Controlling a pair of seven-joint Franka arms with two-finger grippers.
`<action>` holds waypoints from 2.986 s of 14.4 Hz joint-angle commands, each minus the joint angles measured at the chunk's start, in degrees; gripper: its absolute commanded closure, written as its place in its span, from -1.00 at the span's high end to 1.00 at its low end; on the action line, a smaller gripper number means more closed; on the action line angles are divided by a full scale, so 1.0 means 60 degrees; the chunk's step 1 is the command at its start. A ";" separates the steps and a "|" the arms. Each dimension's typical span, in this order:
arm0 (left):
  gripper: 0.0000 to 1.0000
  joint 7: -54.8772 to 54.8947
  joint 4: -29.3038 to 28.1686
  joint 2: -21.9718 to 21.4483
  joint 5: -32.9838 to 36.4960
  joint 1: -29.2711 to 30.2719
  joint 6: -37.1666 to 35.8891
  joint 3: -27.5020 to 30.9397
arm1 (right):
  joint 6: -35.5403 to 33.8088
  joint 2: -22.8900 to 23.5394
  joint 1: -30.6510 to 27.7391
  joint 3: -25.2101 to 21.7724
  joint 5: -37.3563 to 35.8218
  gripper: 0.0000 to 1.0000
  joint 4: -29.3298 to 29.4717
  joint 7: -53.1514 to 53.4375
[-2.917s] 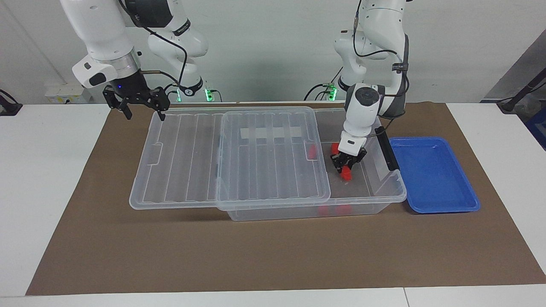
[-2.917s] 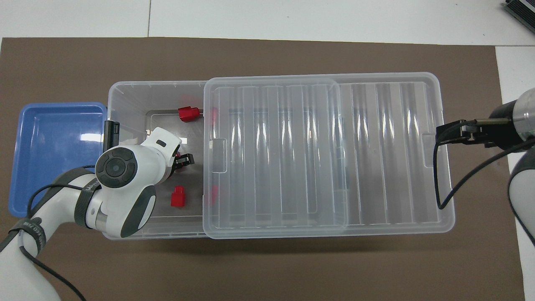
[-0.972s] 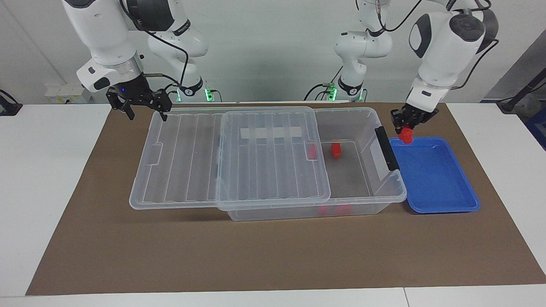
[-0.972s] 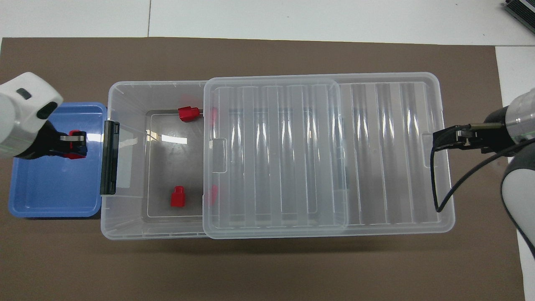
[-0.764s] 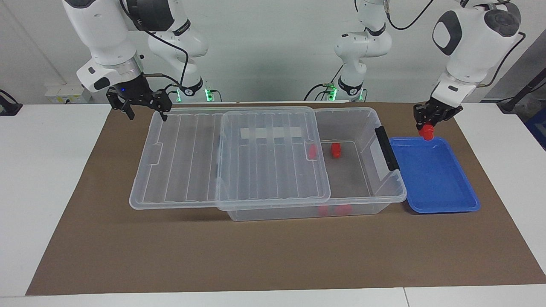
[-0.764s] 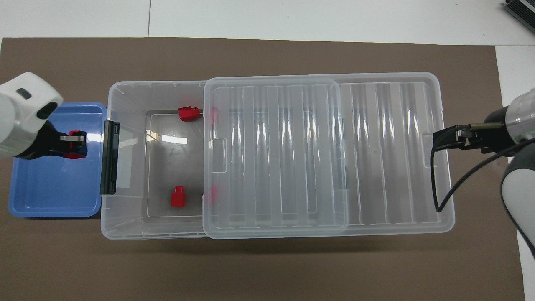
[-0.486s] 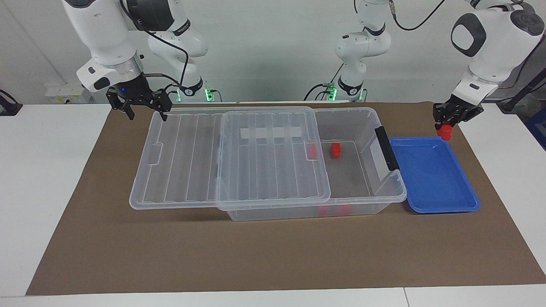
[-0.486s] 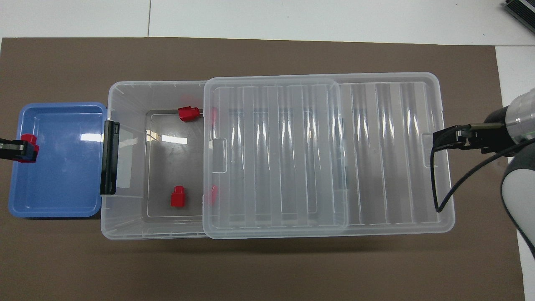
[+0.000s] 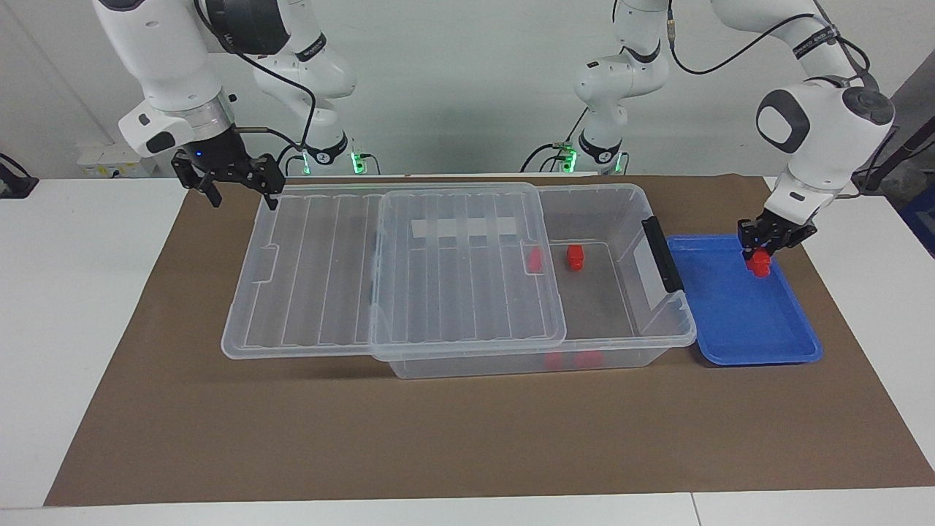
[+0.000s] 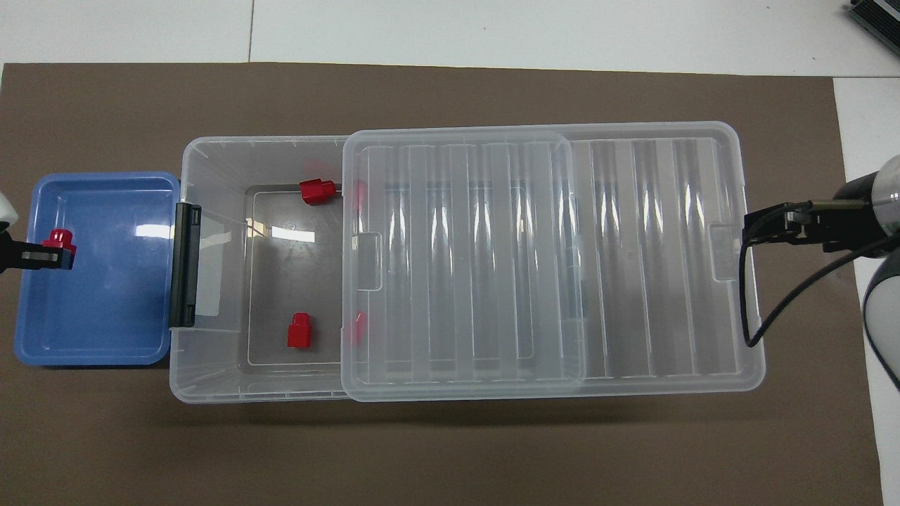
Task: Place red block in blue tray from box
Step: 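Carry the red block with the left gripper over the blue tray, then lower the red block into the blue tray and open the left gripper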
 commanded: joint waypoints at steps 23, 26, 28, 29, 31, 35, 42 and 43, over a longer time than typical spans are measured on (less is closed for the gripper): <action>-1.00 -0.1497 -0.1815 0.1492 -0.0219 0.0083 0.3850 -0.0097 | 0.0202 -0.0001 -0.0079 0.0035 0.0116 1.00 -0.0130 -0.0149; -0.87 -0.1497 -0.1800 0.1507 -0.0219 0.0083 0.3864 -0.0097 | 0.0289 0.0014 -0.0108 0.0035 0.0116 0.91 -0.0145 -0.0163; 0.59 -0.1438 -0.1786 0.1507 -0.0204 0.0083 0.3850 -0.0097 | 0.0348 0.0028 -0.0152 0.0035 0.0116 0.46 -0.0160 -0.0207; 1.00 -0.1395 -0.1771 0.1521 -0.0204 0.0068 0.3821 -0.0111 | 0.0377 0.0043 -0.0182 0.0035 0.0116 0.05 -0.0160 -0.0222; 1.00 -0.1379 -0.1684 0.1507 -0.0204 0.0068 0.3704 -0.0126 | 0.0742 0.0233 -0.0429 0.0035 0.0116 -0.08 -0.0203 -0.0338; 1.00 -0.1394 -0.0355 0.1273 -0.0204 -0.0210 0.1543 -0.0214 | 0.1518 0.0687 -0.0782 0.0021 0.0131 -0.06 -0.0320 -0.0734; 1.00 -0.1394 0.2151 0.0541 -0.0219 -0.0561 -0.2532 -0.0287 | 0.3114 0.0878 -0.1236 0.0021 0.0116 -1.00 -0.1578 -0.1086; 1.00 -0.1409 0.2285 0.0279 -0.0219 -0.0620 -0.2798 -0.0360 | 0.3335 0.0878 -0.1324 0.0021 0.0116 -1.00 -0.1769 -0.1115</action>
